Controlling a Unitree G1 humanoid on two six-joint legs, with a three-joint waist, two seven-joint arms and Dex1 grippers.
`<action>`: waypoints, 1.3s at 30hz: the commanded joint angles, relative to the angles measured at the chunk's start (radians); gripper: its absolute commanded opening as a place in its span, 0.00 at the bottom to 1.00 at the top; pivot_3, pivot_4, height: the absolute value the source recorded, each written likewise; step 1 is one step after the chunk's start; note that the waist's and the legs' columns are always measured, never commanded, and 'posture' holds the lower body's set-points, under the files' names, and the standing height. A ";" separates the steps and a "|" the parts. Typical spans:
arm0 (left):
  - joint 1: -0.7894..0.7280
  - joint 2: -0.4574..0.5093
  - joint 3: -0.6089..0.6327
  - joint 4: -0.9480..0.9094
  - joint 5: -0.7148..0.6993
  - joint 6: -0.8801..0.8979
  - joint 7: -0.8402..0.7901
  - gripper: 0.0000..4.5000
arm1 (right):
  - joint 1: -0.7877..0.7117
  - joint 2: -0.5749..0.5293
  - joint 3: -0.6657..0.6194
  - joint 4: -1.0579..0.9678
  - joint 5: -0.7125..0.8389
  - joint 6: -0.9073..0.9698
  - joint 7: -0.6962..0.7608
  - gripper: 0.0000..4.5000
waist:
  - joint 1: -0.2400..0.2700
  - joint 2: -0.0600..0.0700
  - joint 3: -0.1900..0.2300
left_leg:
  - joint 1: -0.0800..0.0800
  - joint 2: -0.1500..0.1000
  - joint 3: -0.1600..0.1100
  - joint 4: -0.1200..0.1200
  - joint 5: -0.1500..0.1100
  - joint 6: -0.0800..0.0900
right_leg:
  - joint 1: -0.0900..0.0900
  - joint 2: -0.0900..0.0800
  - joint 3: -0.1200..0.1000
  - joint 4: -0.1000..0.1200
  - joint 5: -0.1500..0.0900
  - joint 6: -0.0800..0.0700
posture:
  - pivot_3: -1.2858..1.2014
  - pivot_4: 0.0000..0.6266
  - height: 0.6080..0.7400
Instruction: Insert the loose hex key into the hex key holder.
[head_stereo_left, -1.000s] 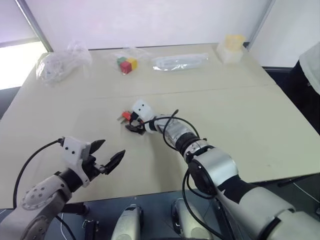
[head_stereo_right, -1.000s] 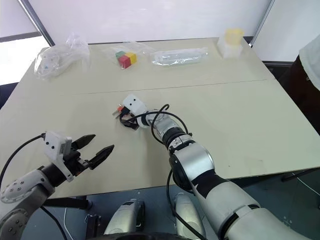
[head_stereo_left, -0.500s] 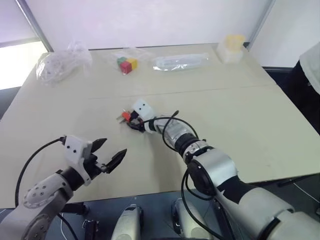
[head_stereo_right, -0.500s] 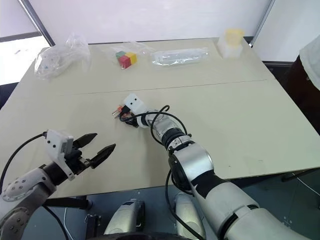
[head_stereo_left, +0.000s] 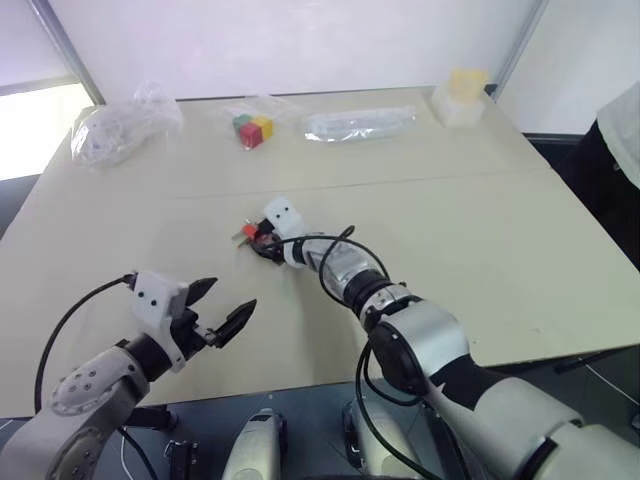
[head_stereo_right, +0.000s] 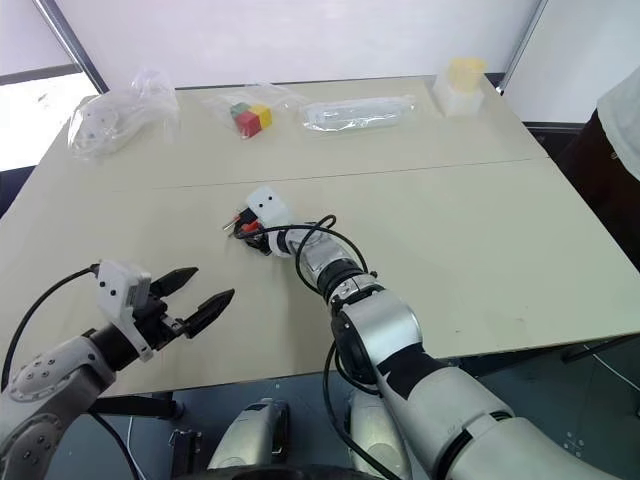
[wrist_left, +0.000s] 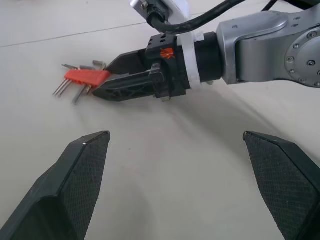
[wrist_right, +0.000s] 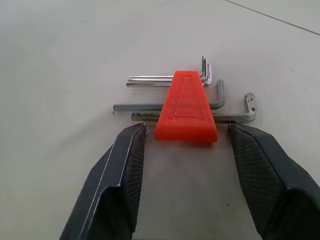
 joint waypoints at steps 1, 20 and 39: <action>-0.002 0.007 0.002 -0.016 0.004 -0.015 -0.009 1.00 | 0.014 0.021 -0.007 -0.007 0.014 0.009 -0.009 0.31 | 0.000 0.000 0.000 | 0.000 0.000 0.000 0.000 0.000 0.000 | 0.000 0.000 0.000 0.000 0.000 0.000 | 0.52 0.24 1.00; -0.083 -0.004 -0.041 0.061 0.036 -0.038 -0.035 1.00 | 0.047 -0.096 0.198 -0.127 -0.146 -0.354 -0.145 0.23 | 0.002 0.000 0.000 | -0.001 0.000 0.000 0.000 0.000 0.000 | 0.000 0.000 0.000 -0.001 0.000 0.000 | 0.52 0.24 1.00; -0.447 0.032 -0.097 0.326 0.031 -0.043 -0.194 1.00 | 0.043 -0.537 0.639 -0.678 -0.805 -0.938 -0.773 0.23 | 0.008 -0.001 -0.001 | -0.002 -0.001 0.000 0.000 0.001 -0.001 | -0.002 0.000 0.000 0.000 0.000 0.001 | 0.52 0.24 1.00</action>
